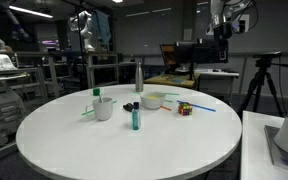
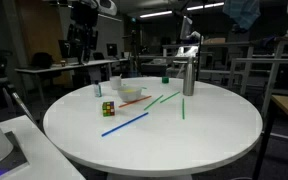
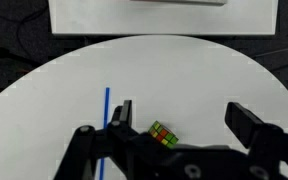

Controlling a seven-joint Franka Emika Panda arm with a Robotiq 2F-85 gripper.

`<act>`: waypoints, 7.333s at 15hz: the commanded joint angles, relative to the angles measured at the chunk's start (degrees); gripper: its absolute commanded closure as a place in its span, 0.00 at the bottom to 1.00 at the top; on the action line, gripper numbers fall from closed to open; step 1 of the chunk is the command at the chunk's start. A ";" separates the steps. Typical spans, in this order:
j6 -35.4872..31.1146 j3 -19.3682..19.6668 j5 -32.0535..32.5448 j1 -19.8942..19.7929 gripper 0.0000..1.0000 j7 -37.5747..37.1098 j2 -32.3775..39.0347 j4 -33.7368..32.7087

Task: Pick up the yellow cube from the white bowl and place it on top of the Rubik's cube.

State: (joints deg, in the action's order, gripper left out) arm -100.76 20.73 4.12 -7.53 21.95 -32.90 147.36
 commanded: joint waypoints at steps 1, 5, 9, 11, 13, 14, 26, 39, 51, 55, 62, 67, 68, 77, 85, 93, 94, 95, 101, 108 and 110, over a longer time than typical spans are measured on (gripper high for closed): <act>0.10 -1.09 -0.55 -1.21 0.00 0.57 0.27 -0.10; -1.60 -1.57 -2.65 0.21 0.00 0.76 4.24 -1.23; -1.60 -3.48 -3.88 1.43 0.00 0.98 6.85 -1.64; -2.12 -5.12 -4.41 2.53 0.00 1.16 8.49 -2.40; -2.58 -6.54 -5.22 4.03 0.00 1.37 10.53 -3.80; -3.13 -7.33 -5.70 4.92 0.00 1.53 11.91 -4.81; -37.70 -17.52 -1.40 7.35 0.00 -10.31 29.22 -13.53; -52.05 -17.75 11.64 7.79 0.00 -25.44 41.33 -17.02; -50.18 -18.70 1.10 6.03 0.00 -20.24 47.77 -22.33; -49.52 -19.05 -2.09 5.06 0.00 -18.38 50.03 -25.00; -45.82 -19.55 -6.46 3.15 0.00 -16.62 54.37 -29.37; -42.50 -19.78 -7.84 2.74 0.00 -16.81 56.15 -31.94; -41.98 -19.90 -8.10 2.79 0.00 -16.89 56.31 -32.26; -39.65 -21.36 -9.54 3.49 0.00 -17.74 57.64 -33.54; -38.17 -21.34 -9.60 3.12 0.00 -17.49 59.05 -33.78; -37.24 -21.43 -9.66 2.11 0.00 -16.69 61.84 -35.93; -36.96 -21.45 -9.69 1.96 0.00 -16.64 62.31 -36.45; -36.68 -21.43 -9.66 1.84 0.00 -16.68 62.75 -36.91; -34.21 -21.25 -9.22 1.82 0.28 -16.93 64.52 -39.07; -31.48 -20.83 -8.85 2.12 0.69 -17.57 64.14 -39.39; -31.29 -20.48 -8.46 2.34 0.69 -17.95 63.37 -38.88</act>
State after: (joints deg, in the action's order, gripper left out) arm -135.06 0.07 -3.98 -4.71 3.38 31.03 109.70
